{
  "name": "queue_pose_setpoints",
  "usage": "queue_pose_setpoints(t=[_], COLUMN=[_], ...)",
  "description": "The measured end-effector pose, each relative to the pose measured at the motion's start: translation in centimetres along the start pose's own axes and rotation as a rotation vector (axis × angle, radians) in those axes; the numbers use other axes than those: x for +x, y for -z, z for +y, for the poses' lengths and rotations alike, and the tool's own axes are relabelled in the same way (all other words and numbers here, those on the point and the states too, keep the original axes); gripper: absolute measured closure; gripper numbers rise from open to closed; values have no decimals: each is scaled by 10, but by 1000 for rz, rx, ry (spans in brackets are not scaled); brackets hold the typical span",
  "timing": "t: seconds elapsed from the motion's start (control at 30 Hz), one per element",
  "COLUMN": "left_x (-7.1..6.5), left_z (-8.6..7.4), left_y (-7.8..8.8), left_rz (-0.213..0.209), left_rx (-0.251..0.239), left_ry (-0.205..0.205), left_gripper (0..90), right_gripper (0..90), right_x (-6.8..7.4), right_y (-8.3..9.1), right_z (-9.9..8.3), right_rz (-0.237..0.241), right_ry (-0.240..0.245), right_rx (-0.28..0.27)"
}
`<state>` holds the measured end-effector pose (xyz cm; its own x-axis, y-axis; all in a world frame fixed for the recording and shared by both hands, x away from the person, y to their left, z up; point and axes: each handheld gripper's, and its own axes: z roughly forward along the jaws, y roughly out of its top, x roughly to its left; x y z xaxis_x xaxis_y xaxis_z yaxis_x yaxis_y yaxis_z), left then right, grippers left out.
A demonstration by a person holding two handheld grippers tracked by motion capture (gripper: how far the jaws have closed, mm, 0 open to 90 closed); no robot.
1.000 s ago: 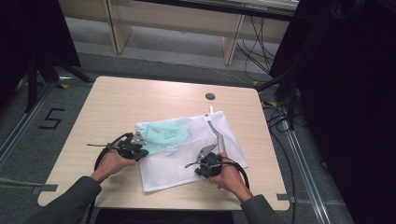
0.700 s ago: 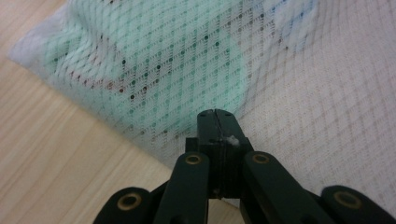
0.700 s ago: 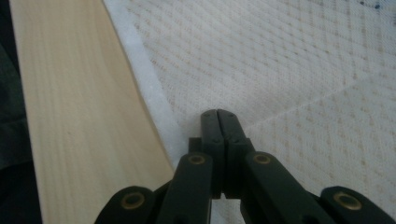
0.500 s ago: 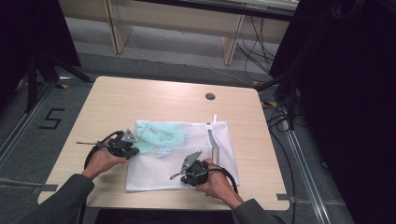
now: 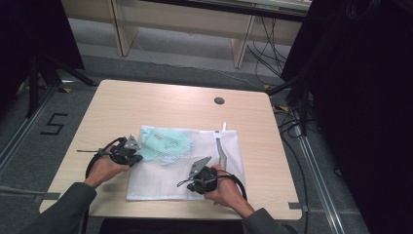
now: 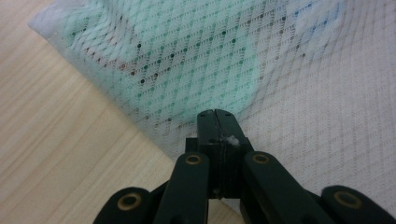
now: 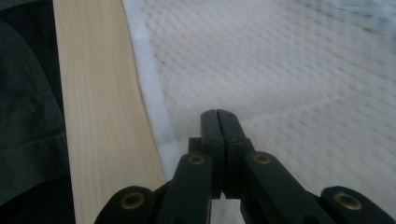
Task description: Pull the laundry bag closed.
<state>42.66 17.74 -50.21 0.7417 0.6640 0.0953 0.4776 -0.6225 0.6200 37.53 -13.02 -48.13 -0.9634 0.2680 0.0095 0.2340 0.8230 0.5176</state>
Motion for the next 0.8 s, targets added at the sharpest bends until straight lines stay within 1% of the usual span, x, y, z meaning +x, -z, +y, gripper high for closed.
queue_pose_setpoints(t=[0.03, 0.07, 0.1, 0.13, 0.17, 0.2, 0.23, 0.27, 0.3, 0.33, 0.37, 0.4, 0.43, 0.47, 0.5, 0.53, 0.57, 0.6, 0.63, 0.67, 0.7, 0.73, 0.77, 0.8], left_x=[-1, -3, -5, -8, -11, -13, -17, -17, -27, -32, -32, -46, -49, -53, -59, -62, -62, -66, -71, -74, -76, -77, -77, -79], left_z=[1, 3, 6, 8, 12, 14, 16, 16, 19, 20, 20, 23, 24, 25, 26, 27, 27, 28, 27, 27, 27, 27, 27, 27], left_y=[1, 3, 5, 7, 11, 12, 13, 13, 14, 14, 14, 14, 14, 15, 15, 16, 16, 16, 17, 17, 17, 17, 17, 17], left_rz=[-4, 4, 7, -3, -10, -12, -28, -28, -74, -101, -101, -161, -188, -199, -215, -221, -221, -234, -232, -237, -246, -241, -241, -241], left_rx=[-8, -17, -31, -57, -74, -87, -95, -95, -121, -132, -132, -144, -143, -152, -159, -159, -159, -158, -158, -157, -154, -146, -146, -141], left_ry=[4, 2, 0, 3, -6, -5, -6, -6, 4, 6, 6, 1, -10, -16, -15, -20, -20, -26, -28, -24, -28, -39, -39, -40], left_gripper=[896, 896, 895, 894, 890, 884, 879, 870, 858, 844, 817, 769, 731, 705, 671, 627, 604, 573, 541, 518, 500, 485, 472, 472], right_gripper=[900, 900, 900, 900, 900, 900, 900, 900, 859, 834, 834, 799, 787, 771, 739, 709, 697, 677, 655, 642, 624, 607, 607, 603], right_x=[-2, -4, -7, -9, -12, -14, -15, -15, -17, -16, -16, -18, -20, -20, -21, -24, -25, -24, -26, -27, -27, -28, -28, -28], right_y=[7, 14, 21, 28, 34, 41, 44, 44, 52, 54, 54, 56, 55, 55, 56, 57, 57, 58, 57, 57, 58, 56, 56, 54], right_z=[-3, -6, -10, -16, -22, -31, -36, -36, -51, -56, -56, -68, -72, -75, -77, -79, -80, -82, -83, -83, -84, -85, -85, -86], right_rz=[-20, -34, -49, -62, -74, -92, -100, -100, -112, -96, -96, -81, -83, -82, -80, -73, -67, -78, -63, -59, -59, -49, -49, -36], right_ry=[-8, -18, -37, -66, -71, -80, -85, -85, -126, -146, -146, -150, -132, -140, -137, -90, -87, -119, -103, -93, -116, -106, -106, -102], right_rx=[-10, -23, -44, -52, -58, -58, -61, -61, -62, -49, -49, -32, -23, -17, -12, -13, -17, -13, -12, -12, 8, 10, 10, 7])
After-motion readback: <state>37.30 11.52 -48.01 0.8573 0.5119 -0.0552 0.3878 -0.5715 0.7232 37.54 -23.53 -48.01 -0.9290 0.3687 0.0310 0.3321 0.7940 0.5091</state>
